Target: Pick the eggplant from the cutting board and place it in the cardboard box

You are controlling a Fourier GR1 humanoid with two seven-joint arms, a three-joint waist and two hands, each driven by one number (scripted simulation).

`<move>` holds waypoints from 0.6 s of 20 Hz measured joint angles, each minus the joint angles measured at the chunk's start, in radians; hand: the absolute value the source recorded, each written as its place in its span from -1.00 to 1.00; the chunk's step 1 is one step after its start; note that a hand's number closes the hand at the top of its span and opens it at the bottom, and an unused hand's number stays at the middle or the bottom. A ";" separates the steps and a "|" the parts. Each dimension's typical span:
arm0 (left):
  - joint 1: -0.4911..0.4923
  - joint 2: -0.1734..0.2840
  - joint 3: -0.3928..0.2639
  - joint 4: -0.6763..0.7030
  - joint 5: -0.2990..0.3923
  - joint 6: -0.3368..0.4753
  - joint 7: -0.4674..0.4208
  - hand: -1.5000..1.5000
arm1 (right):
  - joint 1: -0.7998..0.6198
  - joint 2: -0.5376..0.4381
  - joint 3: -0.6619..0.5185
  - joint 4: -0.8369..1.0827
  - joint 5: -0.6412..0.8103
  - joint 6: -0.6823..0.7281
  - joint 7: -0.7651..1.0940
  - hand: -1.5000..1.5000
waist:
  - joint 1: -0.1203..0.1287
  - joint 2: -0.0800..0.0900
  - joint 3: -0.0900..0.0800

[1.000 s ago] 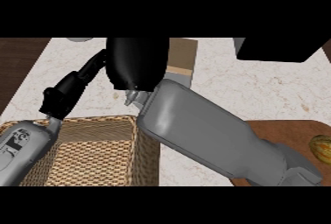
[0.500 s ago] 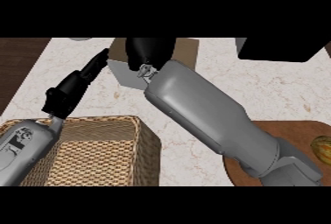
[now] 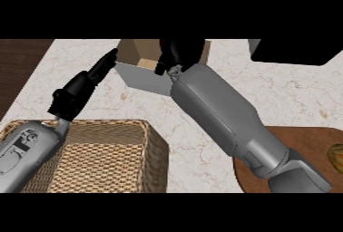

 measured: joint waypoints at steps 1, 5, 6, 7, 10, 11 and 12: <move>-0.001 0.000 -0.001 0.001 0.000 0.001 -0.002 0.00 | 0.010 0.001 -0.003 0.009 -0.019 -0.019 -0.007 -1.00 | 0.000 -0.001 0.000; -0.011 -0.002 -0.010 0.005 0.005 0.006 0.001 0.00 | 0.036 0.002 -0.013 0.036 -0.075 -0.128 -0.058 -1.00 | 0.006 0.000 -0.001; -0.010 -0.002 -0.010 0.006 0.005 0.008 0.000 0.00 | 0.037 0.002 -0.023 0.037 -0.084 -0.165 -0.075 -1.00 | 0.005 0.000 -0.001; -0.008 -0.002 -0.009 0.006 0.007 0.007 -0.001 0.00 | 0.038 0.002 -0.031 0.029 -0.091 -0.204 -0.089 -1.00 | 0.004 -0.002 -0.001; -0.004 -0.001 -0.007 0.011 0.012 0.011 -0.003 0.00 | 0.057 0.002 -0.053 0.002 -0.103 -0.341 -0.139 -1.00 | -0.004 -0.005 0.000; -0.002 -0.001 -0.006 0.013 0.014 0.011 -0.006 0.00 | 0.067 0.002 -0.059 -0.010 -0.111 -0.385 -0.154 -1.00 | -0.007 -0.006 0.001; 0.001 0.000 -0.005 0.014 0.017 0.014 -0.006 0.00 | 0.074 0.001 -0.074 -0.023 -0.121 -0.426 -0.173 -1.00 | -0.011 -0.006 0.002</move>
